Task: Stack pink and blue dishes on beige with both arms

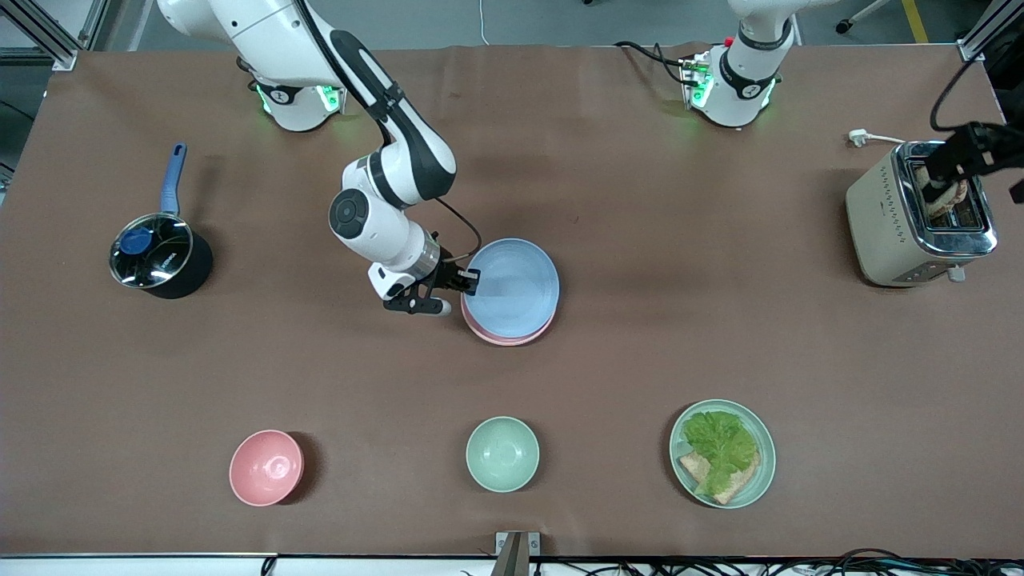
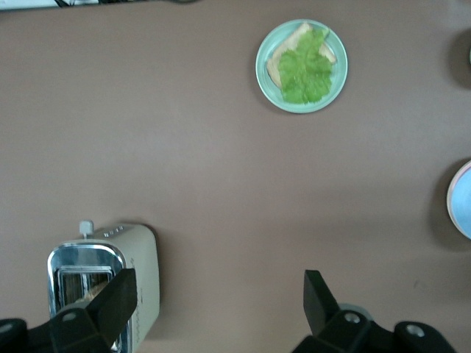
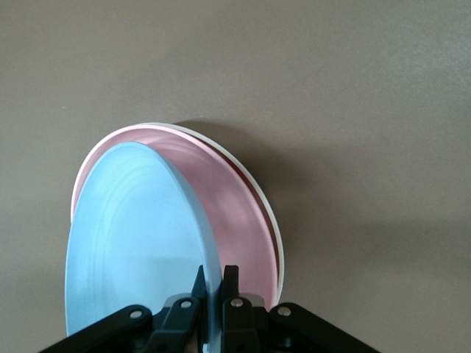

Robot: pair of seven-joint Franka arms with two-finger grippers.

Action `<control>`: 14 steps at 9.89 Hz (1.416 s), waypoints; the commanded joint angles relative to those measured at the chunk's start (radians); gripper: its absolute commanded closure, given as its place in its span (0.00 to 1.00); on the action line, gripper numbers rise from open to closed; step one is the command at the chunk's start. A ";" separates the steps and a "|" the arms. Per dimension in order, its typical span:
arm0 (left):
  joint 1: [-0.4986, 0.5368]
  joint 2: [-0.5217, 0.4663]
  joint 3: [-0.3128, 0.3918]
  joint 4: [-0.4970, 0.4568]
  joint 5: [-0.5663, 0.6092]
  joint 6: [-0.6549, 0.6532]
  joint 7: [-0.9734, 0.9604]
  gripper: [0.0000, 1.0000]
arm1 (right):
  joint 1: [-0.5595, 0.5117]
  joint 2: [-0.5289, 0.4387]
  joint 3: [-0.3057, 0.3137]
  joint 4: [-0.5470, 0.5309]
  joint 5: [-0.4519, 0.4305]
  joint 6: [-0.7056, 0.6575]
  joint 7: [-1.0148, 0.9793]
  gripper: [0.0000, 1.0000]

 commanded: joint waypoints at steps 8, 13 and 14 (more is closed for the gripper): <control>-0.078 -0.068 0.070 -0.120 -0.022 -0.007 -0.025 0.00 | -0.022 -0.056 0.009 -0.005 0.001 0.003 0.006 0.00; -0.069 -0.073 0.080 -0.120 -0.029 -0.015 -0.023 0.00 | -0.222 -0.328 -0.011 -0.013 -0.301 -0.300 0.015 0.00; -0.069 -0.073 0.080 -0.121 -0.029 -0.016 -0.026 0.00 | -0.288 -0.390 -0.008 -0.009 -0.407 -0.401 0.024 0.00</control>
